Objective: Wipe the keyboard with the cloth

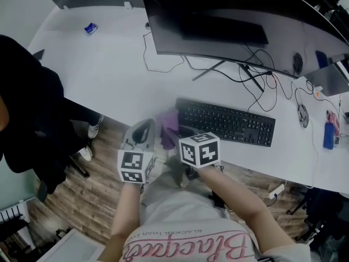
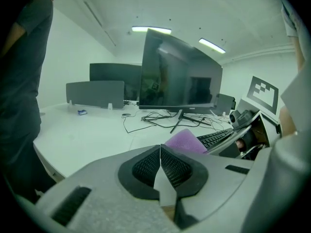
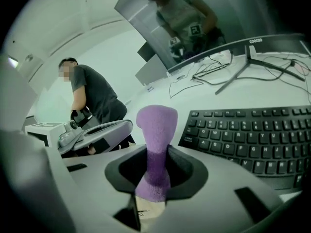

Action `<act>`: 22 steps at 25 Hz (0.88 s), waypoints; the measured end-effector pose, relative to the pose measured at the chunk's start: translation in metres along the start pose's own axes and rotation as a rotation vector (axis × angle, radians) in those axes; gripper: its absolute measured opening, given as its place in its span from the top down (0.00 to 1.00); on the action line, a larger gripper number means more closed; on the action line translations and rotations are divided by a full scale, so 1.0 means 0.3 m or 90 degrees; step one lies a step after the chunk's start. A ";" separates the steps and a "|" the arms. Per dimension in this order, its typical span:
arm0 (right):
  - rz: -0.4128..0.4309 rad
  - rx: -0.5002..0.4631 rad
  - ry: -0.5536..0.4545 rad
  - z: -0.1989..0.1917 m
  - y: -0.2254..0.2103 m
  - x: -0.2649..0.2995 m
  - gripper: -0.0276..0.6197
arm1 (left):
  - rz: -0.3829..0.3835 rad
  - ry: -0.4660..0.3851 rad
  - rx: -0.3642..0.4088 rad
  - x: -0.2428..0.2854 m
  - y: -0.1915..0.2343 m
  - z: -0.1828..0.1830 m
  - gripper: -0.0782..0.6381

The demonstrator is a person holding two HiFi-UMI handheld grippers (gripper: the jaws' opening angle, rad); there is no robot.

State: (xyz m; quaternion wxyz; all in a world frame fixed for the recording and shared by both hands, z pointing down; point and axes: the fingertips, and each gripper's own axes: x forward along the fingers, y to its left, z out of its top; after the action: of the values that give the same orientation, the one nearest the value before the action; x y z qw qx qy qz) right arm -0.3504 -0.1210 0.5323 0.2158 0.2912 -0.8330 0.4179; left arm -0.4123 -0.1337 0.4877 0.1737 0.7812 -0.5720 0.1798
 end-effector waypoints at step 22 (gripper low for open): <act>-0.029 0.056 0.055 -0.050 -0.093 0.016 0.82 | -0.021 0.030 -0.001 0.045 -0.048 -0.045 0.88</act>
State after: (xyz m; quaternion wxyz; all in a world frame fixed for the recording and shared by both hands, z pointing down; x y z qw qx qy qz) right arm -0.3335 -0.1235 0.5595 0.2483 0.3008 -0.7970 0.4612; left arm -0.3960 -0.1344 0.5051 0.1910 0.7858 -0.5550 0.1950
